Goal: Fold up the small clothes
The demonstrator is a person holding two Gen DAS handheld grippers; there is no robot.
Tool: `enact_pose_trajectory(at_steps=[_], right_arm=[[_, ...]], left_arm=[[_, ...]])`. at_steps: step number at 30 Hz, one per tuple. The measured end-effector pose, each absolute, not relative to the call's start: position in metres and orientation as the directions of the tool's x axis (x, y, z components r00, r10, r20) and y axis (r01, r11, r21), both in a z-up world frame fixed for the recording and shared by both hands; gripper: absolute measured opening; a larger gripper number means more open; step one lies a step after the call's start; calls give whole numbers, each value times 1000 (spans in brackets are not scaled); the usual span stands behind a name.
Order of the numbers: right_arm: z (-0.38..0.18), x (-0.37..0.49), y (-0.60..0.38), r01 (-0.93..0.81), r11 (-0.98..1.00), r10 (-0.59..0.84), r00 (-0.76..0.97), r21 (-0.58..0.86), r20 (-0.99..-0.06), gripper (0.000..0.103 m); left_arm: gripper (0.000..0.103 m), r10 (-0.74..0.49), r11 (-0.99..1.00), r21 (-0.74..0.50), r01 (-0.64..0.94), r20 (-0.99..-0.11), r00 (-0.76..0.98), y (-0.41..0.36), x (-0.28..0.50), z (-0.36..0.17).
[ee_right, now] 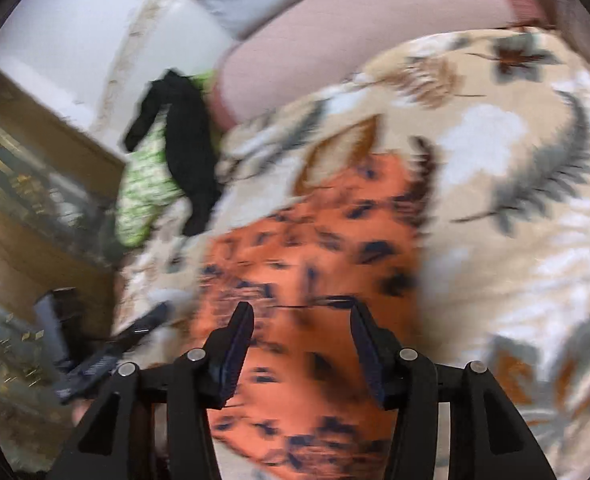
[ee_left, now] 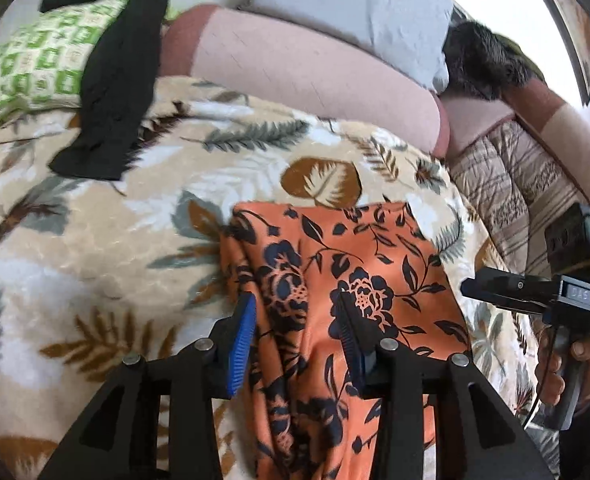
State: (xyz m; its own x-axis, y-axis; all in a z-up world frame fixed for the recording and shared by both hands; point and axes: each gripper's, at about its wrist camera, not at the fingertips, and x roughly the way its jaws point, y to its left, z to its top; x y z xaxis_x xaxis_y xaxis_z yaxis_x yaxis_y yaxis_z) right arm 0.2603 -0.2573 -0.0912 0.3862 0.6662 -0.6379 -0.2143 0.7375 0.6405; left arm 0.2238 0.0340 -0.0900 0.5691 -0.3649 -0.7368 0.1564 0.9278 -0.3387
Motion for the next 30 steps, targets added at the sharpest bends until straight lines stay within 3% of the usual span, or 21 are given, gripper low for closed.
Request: enact_pose_trajectory(at_steps=[5,8,18,23,25,29,30], right_arm=[[-129,283,-247,-127,715,685,323,687,-653,57],[-149,291,-255,-67,672,714,325,738,-620,57],[-121,268,-254,-132,711,686,350,691,-638,62],[-116,257,-249,-157,694,707,333,703,-624,61],[-111,263,-245,-170,676,724,336,717,-602,61],[-134,297,-255,-54,716,662,369,696,-652,65],[-150,306,-263,3,662,701,352,749,-621,65]], left_arm=[[41,-279,959,-265,99,-828,486,36,272,-127],[42,-295,953,-294,79,-831,471,45,283,-135],[41,-305,952,-245,182,-768,563,34,208,-87],[41,-249,967,-181,179,-821,514,29,190,-111],[47,-241,970,-202,133,-844,479,38,194,-127],[53,-235,972,-204,117,-844,482,44,196,-126],[53,-224,975,-193,114,-845,485,43,195,-122]])
